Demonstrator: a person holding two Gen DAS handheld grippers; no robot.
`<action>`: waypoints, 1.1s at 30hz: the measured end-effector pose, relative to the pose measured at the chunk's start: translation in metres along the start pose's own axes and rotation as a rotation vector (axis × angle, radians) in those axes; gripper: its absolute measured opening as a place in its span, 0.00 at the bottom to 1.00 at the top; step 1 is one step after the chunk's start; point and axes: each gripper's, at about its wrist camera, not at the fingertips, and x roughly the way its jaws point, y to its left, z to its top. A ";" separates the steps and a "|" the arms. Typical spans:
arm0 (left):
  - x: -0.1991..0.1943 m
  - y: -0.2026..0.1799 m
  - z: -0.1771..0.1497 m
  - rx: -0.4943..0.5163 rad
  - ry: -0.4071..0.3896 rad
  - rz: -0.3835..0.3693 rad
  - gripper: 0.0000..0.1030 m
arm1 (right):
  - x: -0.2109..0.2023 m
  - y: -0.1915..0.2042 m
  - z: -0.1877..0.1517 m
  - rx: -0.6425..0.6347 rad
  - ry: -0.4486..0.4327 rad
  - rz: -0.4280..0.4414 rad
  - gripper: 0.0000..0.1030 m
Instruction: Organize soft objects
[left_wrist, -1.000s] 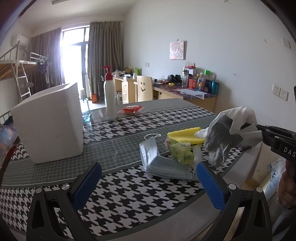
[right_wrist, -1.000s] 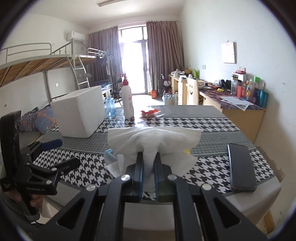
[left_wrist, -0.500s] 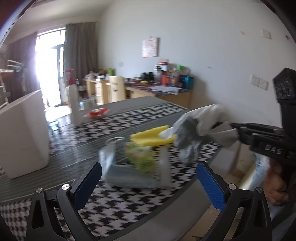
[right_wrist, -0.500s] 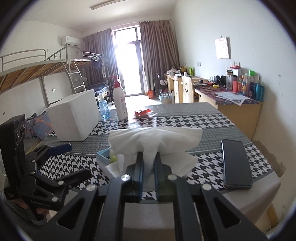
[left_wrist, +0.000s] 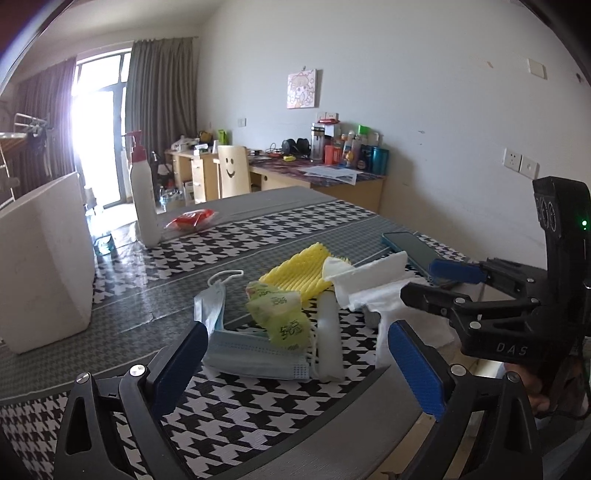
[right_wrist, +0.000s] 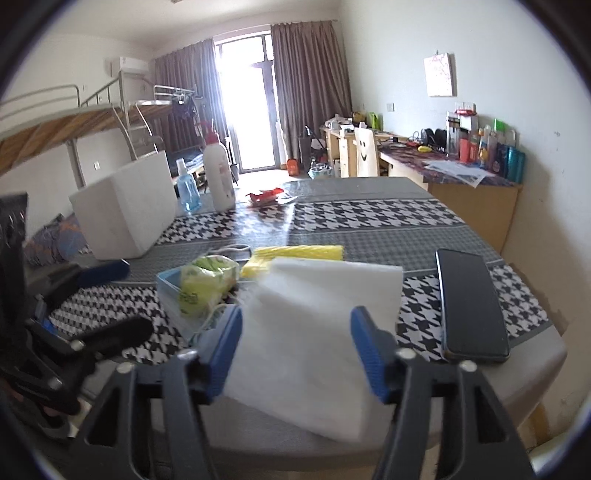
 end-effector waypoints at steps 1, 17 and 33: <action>0.000 0.001 -0.001 0.002 0.002 0.002 0.96 | 0.000 0.002 0.000 -0.011 -0.005 -0.013 0.65; 0.011 0.016 0.011 -0.007 0.038 0.027 0.96 | 0.025 0.013 0.023 -0.100 0.041 -0.025 0.65; 0.040 0.064 0.009 -0.219 0.159 0.120 0.51 | 0.034 0.004 0.022 -0.070 0.058 -0.005 0.65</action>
